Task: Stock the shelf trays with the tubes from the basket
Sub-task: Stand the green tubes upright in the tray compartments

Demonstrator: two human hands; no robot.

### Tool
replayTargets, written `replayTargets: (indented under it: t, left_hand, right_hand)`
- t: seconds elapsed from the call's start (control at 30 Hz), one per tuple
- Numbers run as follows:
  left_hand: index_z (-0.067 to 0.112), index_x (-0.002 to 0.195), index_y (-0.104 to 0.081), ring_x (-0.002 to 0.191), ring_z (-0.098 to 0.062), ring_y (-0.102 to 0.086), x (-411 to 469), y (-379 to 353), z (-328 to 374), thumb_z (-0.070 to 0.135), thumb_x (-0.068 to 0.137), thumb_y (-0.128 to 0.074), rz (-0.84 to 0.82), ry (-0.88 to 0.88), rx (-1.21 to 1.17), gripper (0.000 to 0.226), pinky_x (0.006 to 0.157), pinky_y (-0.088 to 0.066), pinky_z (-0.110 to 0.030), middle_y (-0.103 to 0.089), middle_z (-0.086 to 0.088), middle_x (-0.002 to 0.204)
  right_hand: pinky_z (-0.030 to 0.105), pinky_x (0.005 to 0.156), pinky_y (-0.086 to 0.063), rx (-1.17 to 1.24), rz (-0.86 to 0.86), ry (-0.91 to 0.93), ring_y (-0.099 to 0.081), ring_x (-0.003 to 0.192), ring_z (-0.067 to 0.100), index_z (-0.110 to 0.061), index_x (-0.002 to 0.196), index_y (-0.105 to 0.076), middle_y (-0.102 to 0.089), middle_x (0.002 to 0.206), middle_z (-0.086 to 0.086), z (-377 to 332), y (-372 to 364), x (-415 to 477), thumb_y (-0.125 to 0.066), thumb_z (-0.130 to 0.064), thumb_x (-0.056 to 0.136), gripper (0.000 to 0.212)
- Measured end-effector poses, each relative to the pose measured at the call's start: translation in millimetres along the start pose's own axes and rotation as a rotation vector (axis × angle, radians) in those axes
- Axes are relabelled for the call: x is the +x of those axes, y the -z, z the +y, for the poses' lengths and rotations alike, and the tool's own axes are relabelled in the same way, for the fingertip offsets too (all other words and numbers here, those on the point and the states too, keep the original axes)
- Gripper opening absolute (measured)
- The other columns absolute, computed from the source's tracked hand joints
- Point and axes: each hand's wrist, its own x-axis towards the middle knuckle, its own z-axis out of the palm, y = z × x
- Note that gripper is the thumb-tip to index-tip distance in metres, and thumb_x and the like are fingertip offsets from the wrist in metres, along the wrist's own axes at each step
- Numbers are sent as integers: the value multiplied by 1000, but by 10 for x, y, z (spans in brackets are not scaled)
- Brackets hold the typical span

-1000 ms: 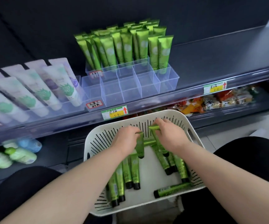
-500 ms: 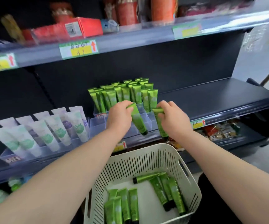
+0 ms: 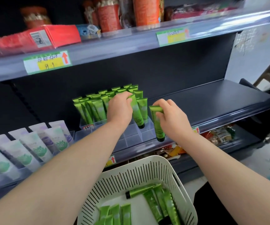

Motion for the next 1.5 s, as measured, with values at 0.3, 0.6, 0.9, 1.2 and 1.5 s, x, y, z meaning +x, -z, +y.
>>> replayTargets:
  t: [0.3,0.6,0.9,1.2,1.5]
  left_hand:
    - [18,125,-63,105,-23,-58,384,-56,-242,1,97,-47,31,23,150,37,74,-40,-26,-62,-4,118]
    - [18,120,-67,101,-21,-61,546,-267,-595,0,95,-50,-72,91,146,35,76,-43,-25,-68,-3,114]
    - [19,122,-64,106,-24,-60,549,-257,-770,-2,92,-53,-95,79,132,39,85,-51,-35,-66,-4,116]
    - [19,127,-58,114,-21,-56,398,-67,-847,17,97,-54,-120,25,150,30,93,-48,-36,-58,-1,127]
    - [22,123,-60,112,-20,-56,375,15,-923,15,97,-54,-141,20,127,28,92,-49,-34,-57,1,126]
  right_hand:
    - [41,72,-48,143,117,32,-53,83,27,-23,118,-51,-50,108,-1,-120,-140,378,-48,-16,96,24]
    - [39,73,-47,150,69,43,-53,83,24,-22,113,-54,-51,101,-2,-129,-427,610,-51,-14,94,21]
    - [35,71,-44,129,104,93,-50,94,20,-20,112,-57,-55,100,-4,-267,-616,805,-53,-14,92,21]
    - [37,72,-47,-39,-145,20,-56,98,28,-23,122,-53,-57,114,1,-308,-961,979,-46,-11,90,35]
    - [30,65,-37,-119,-184,-27,-54,99,29,-23,128,-51,-53,113,5,-274,-1112,999,-46,-6,91,41]
